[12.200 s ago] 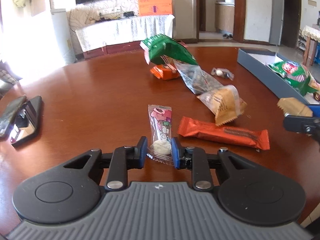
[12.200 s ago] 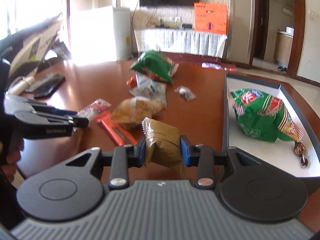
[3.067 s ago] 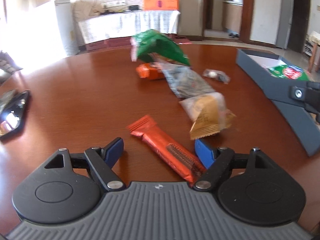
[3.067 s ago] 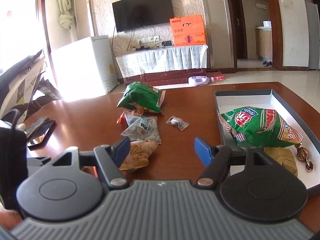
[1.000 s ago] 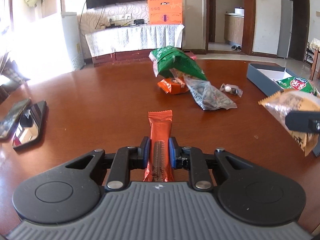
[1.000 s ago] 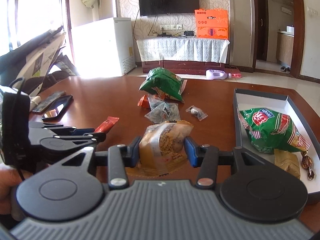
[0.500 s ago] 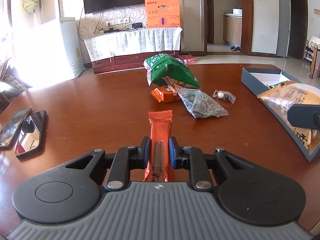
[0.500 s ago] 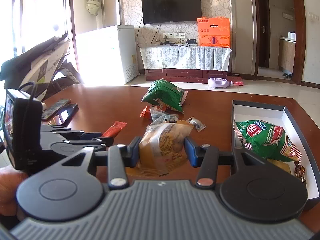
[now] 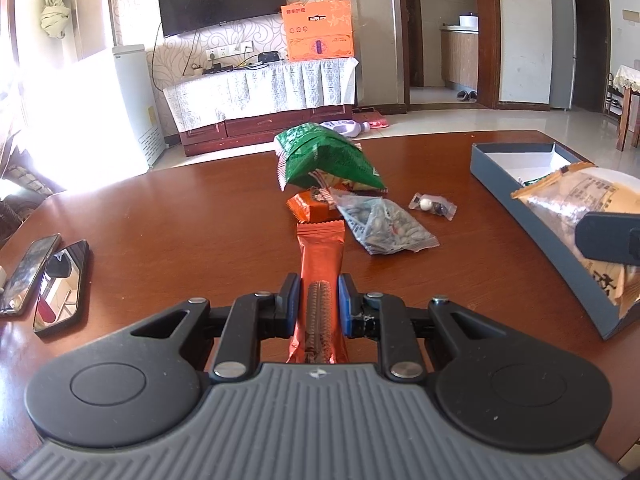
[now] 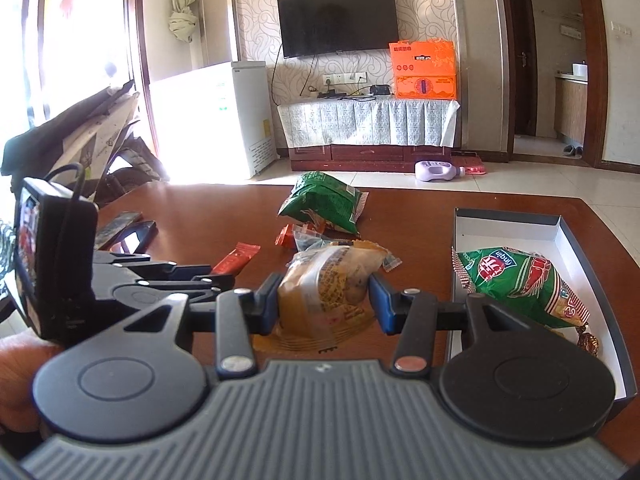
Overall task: Organize snacks
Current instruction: 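Lift and carry the orange bar and tan cake pouch over the gray box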
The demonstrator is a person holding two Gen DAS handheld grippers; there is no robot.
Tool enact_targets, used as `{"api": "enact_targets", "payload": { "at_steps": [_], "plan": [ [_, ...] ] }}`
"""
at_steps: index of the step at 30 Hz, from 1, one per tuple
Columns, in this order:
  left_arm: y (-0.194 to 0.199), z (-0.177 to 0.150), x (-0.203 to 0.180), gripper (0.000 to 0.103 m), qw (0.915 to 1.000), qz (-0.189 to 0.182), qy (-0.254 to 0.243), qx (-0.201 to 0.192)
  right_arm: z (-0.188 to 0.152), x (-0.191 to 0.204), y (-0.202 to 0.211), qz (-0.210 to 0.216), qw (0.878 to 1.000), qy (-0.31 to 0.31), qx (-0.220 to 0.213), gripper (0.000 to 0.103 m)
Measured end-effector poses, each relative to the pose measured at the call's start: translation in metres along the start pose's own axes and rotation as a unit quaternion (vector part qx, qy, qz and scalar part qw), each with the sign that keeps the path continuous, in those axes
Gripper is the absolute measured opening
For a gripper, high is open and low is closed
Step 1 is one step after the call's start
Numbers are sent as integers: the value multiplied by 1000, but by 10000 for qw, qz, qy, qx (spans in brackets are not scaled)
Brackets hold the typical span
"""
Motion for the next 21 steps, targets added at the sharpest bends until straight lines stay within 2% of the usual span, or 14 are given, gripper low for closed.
{"api": "enact_targets", "payload": {
  "at_steps": [11, 21],
  "plan": [
    [7, 22, -26, 24, 9995, -130, -232, -152, 5, -15, 14, -81, 9997, -156, -174, 50],
    [6, 58, -72, 24, 9972, -442, -473, -382, 10, -57, 28, -502, 9968, -501, -376, 50]
  ]
}}
Point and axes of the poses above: each gripper's, at about its wrist camera, not at the fingertips, and y roughly against the way its jaws point, x to its left, z to its top, the point moved 4 cm from there along -y, roughly the way its jaws point, and after that the axes turned 4 degrees about -y, right-handed, at the moved point
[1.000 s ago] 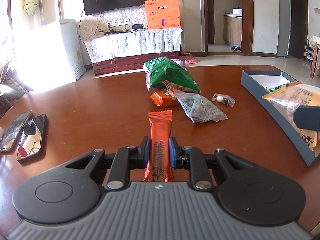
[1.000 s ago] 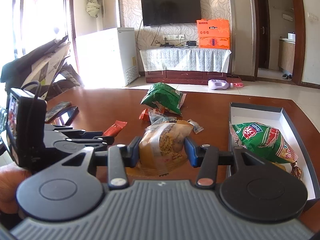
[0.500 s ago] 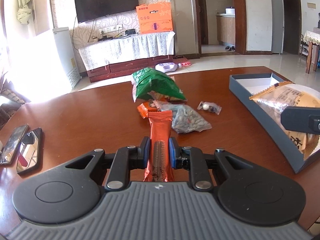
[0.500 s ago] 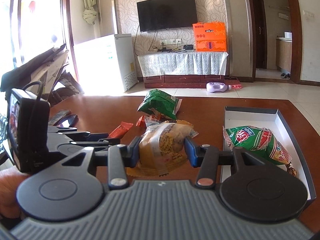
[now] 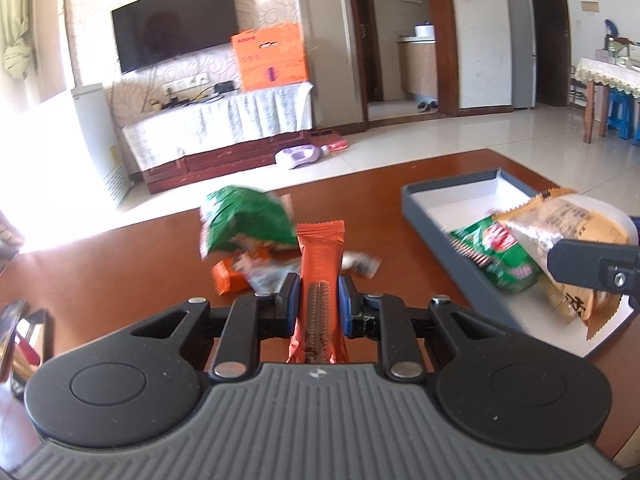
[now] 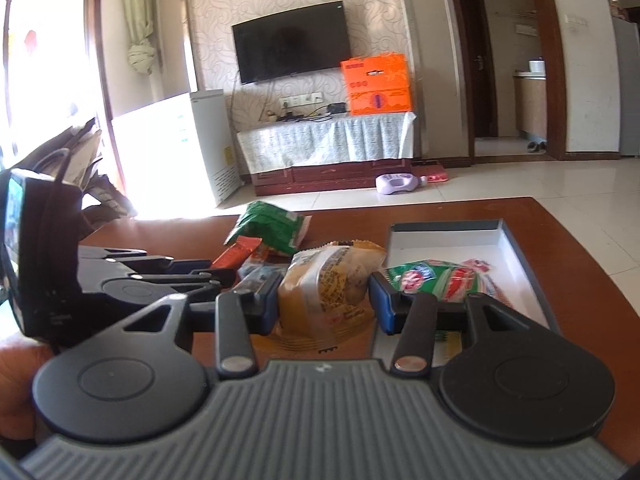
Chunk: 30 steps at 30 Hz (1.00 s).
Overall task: Organize snacks
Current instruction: 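Lift and carry the orange bar and tan cake pouch over the gray box, then open the left tool to drop the orange bar while the right tool releases the cake pouch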
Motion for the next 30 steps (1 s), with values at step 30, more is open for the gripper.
{"api": "enact_targets", "payload": {
  "at_steps": [30],
  "plan": [
    [-125, 97, -147, 24, 9931, -1031, -550, -85, -7, -74, -9, -1111, 9936, -140, 110, 50]
  ]
}}
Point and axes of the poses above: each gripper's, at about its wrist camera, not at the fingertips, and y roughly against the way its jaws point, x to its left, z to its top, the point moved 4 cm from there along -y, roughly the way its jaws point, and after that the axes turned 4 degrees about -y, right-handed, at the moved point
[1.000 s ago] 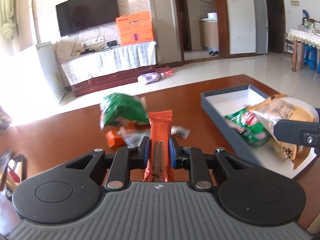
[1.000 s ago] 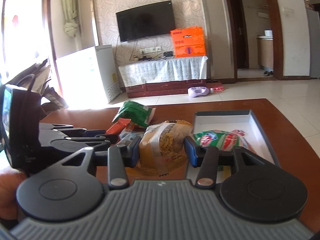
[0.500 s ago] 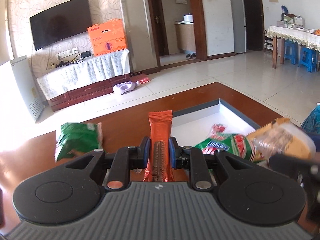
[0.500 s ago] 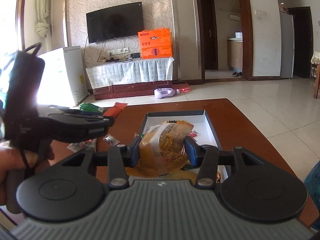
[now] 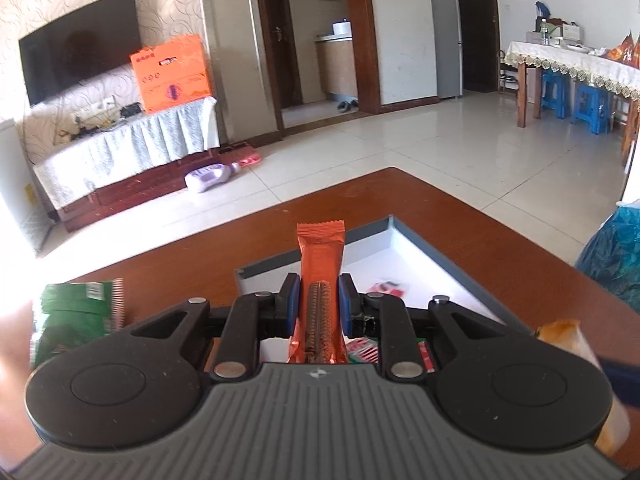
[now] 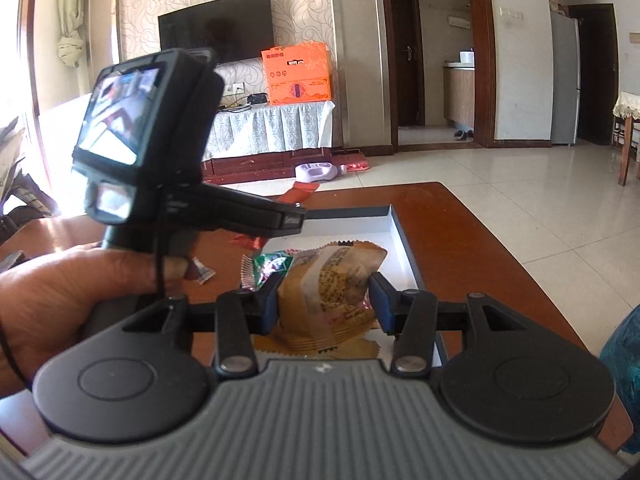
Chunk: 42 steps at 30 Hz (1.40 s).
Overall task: Organize snacks
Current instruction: 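Open the left tool to drop the orange bar while the right tool releases the cake pouch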
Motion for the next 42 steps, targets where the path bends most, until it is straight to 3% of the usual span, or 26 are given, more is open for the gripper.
{"api": "enact_targets", "payload": {
  "at_steps": [9, 20, 28, 42],
  "plan": [
    [-39, 0, -16, 24, 9997, -183, 17, 162, -4, -4, -5, -29, 9998, 24, 181, 50],
    [-59, -6, -19, 25, 9992, -284, 25, 287, -7, -4, -10, -122, 9993, 28, 363, 50],
    [-55, -10, -11, 47, 9994, -231, 80, 239, -4, -5, -15, -152, 9991, 36, 403, 50],
    [-24, -27, 17, 51, 9997, -161, 160, 120, -6, -11, -20, -263, 9987, -101, 424, 50]
  ]
}}
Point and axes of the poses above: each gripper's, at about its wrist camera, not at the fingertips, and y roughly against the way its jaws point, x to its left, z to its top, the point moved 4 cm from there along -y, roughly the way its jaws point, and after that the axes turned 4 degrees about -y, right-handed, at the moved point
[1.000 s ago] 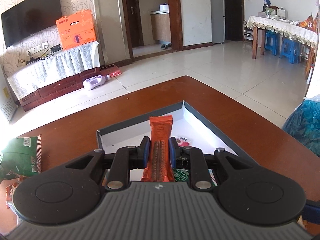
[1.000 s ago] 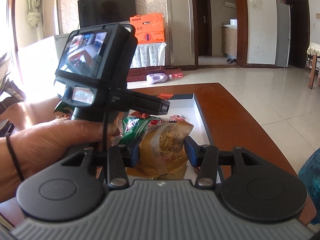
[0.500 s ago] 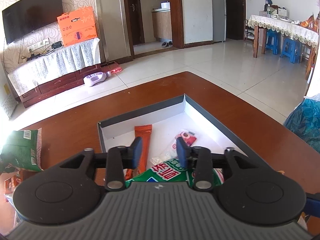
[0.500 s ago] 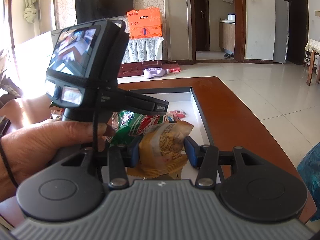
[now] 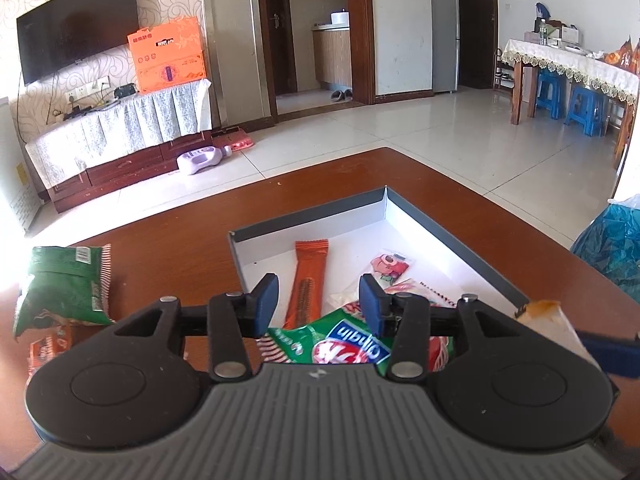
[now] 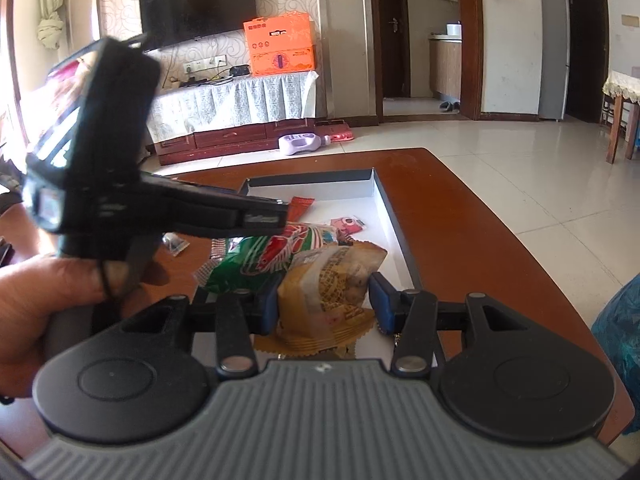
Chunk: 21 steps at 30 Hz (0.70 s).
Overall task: Organize snacks
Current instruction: 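Open the left tool to drop the orange bar while the right tool releases the cake pouch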
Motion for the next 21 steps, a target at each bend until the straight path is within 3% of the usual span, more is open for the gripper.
{"api": "enact_targets", "payload": {
  "at_steps": [13, 21],
  "plan": [
    [42, -18, 10, 55, 9999, 74, 25, -90, -3, 7, -4, -56, 9999, 127, 13, 50],
    [72, -43, 23, 57, 9996, 238, 156, 0, -2, 11, -2, -87, 9998, 185, -70, 57]
  ]
}}
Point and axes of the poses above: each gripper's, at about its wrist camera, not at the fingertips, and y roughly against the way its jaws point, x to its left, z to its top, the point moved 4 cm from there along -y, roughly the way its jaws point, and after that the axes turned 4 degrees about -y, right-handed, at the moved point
